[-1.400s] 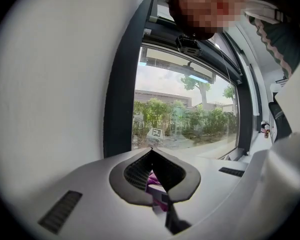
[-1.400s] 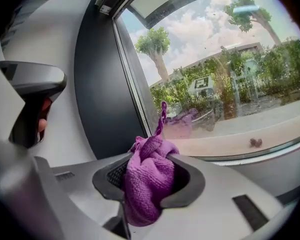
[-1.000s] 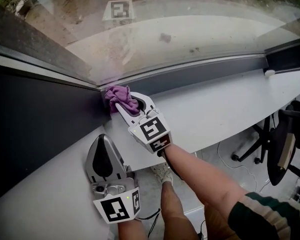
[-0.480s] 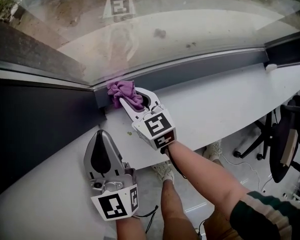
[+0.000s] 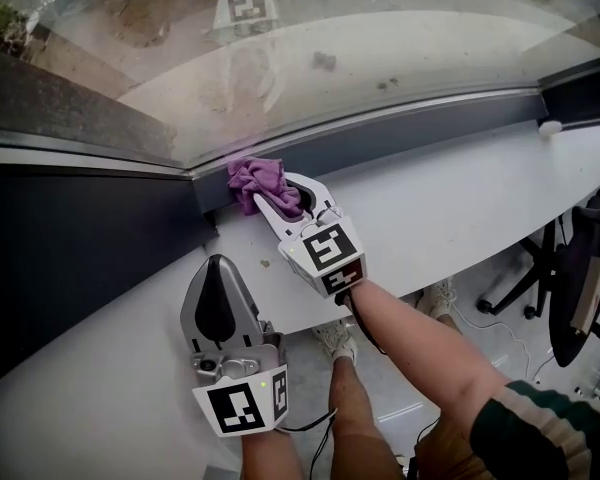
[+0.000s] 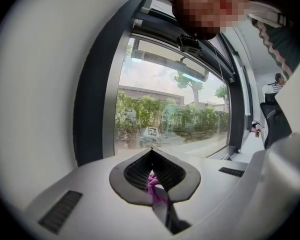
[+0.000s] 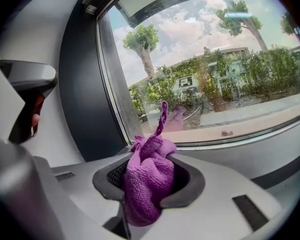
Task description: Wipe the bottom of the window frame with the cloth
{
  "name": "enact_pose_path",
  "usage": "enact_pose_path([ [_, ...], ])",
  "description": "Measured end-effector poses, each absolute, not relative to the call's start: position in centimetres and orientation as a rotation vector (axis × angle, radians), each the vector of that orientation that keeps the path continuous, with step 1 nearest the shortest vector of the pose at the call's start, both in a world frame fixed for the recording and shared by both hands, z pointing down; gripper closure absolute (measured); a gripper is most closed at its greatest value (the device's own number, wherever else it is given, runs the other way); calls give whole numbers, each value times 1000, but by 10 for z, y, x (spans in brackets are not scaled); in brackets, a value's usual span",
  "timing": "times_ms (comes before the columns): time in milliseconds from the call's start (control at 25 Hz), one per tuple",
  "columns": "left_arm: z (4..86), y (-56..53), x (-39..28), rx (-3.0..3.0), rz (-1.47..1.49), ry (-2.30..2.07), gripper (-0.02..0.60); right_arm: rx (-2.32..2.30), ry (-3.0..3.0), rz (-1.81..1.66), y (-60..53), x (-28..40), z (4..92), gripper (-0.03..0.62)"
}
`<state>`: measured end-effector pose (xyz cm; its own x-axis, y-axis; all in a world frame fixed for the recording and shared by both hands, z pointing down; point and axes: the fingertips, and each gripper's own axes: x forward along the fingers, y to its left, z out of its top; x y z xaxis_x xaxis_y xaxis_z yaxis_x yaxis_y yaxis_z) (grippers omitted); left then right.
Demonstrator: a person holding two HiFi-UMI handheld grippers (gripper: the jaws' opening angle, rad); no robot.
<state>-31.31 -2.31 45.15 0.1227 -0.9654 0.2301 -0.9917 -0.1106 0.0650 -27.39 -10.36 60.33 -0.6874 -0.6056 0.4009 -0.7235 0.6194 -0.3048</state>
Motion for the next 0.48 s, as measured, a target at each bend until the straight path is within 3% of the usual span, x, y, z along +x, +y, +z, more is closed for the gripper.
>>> enact_pose_path([
  [480,443,-31,-299,2210,185,-1932,575,1128,-2554,658,-110,-247,603,450],
])
